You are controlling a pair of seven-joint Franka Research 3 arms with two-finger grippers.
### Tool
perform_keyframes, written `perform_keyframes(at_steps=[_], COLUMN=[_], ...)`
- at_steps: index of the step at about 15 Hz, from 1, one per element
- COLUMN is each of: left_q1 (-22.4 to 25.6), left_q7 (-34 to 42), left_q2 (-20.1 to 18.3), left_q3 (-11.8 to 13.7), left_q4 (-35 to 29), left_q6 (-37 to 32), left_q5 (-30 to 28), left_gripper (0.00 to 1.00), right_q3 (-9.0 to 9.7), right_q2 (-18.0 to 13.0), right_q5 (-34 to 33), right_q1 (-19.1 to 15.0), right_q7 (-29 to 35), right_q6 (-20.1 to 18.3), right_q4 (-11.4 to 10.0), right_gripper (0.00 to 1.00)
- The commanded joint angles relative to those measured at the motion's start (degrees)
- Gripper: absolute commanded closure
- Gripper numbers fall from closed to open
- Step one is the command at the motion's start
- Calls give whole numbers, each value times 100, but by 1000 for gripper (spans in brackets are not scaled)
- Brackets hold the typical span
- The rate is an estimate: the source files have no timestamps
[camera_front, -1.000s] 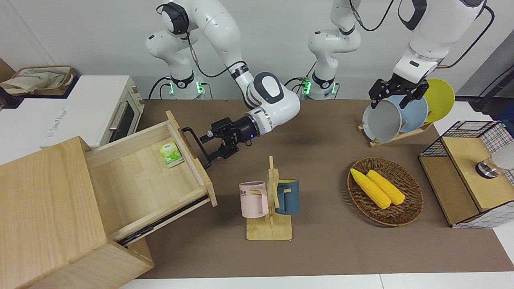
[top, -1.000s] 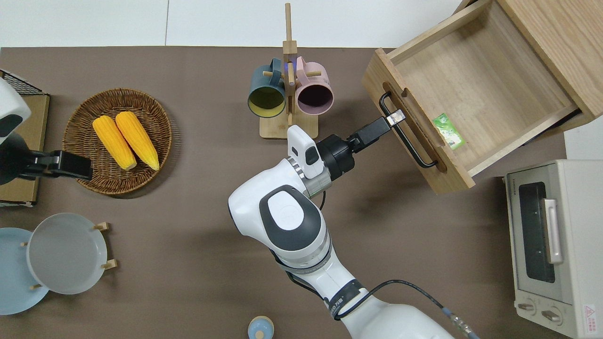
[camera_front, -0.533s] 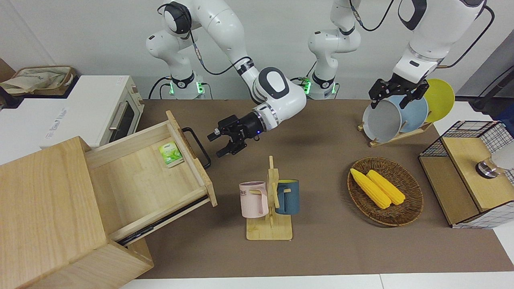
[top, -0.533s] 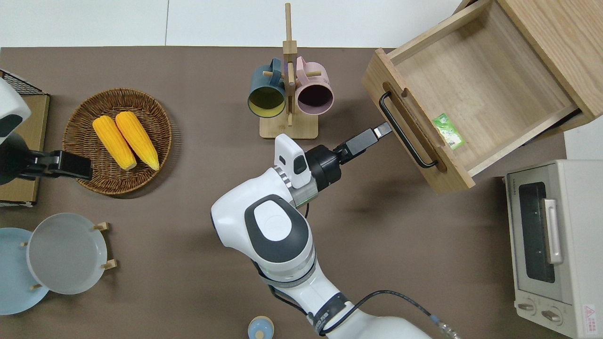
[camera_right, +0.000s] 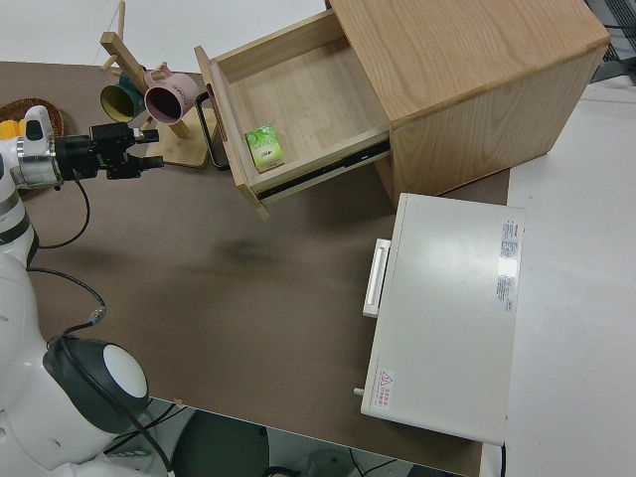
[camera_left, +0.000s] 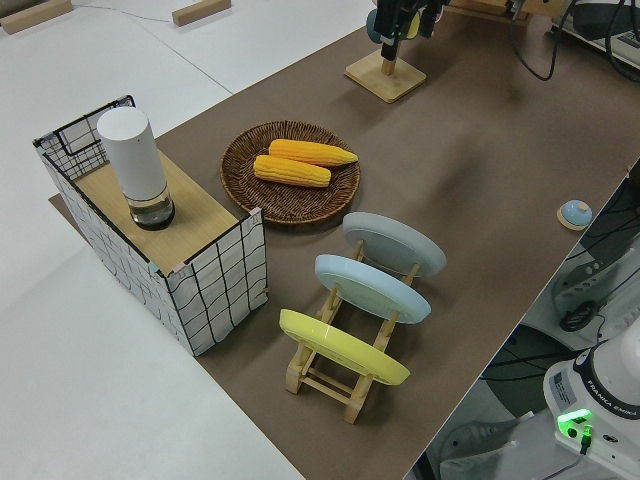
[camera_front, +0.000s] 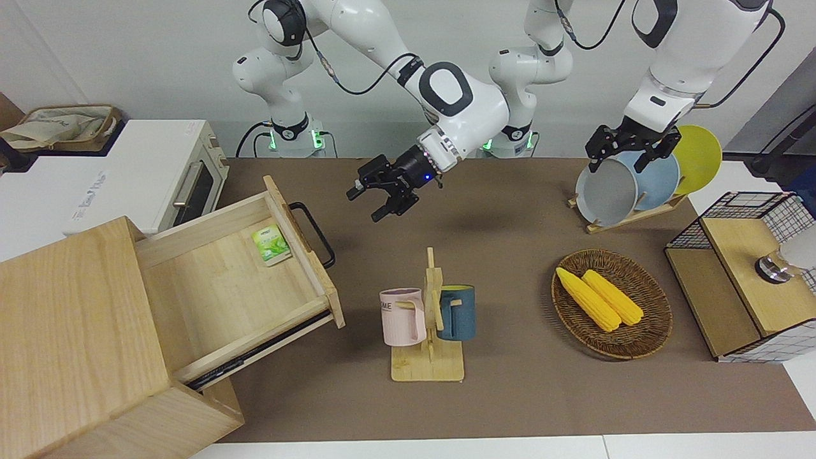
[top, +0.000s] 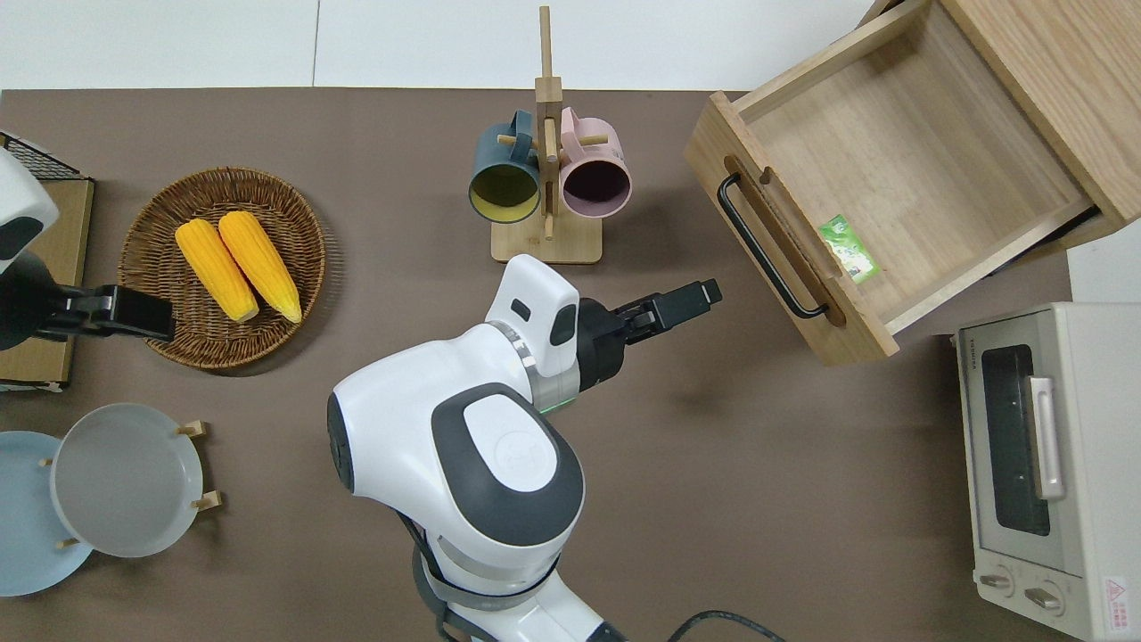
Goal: Slide drawer open with right arm
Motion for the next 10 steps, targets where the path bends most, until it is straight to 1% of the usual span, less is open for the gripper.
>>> perform_keyframes(at_steps=[1, 4, 6, 8, 10], left_q1=[22, 22, 22, 22, 22], left_q7=[56, 56, 56, 56, 56], left_q2=[65, 65, 65, 65, 65], left_q3=[-37, -37, -37, -37, -37], left_q4=[149, 140, 149, 140, 140], left_q6=[-113, -113, -113, -113, -113], left_q5=[98, 98, 98, 98, 98], left_gripper=[7, 7, 7, 7, 7], right_q3=[47, 74, 74, 100, 257], right_q2=[-523, -865, -1120, -1297, -1516], right_q5=[982, 1466, 1871, 2213, 2530], right_q1=[-327, -556, -810, -1117, -1495], right_q7=[-139, -148, -332, -587, -789], right_q6=[55, 73, 151, 178, 222], right_q4=[49, 49, 49, 49, 49], right_gripper=[11, 11, 11, 13, 13])
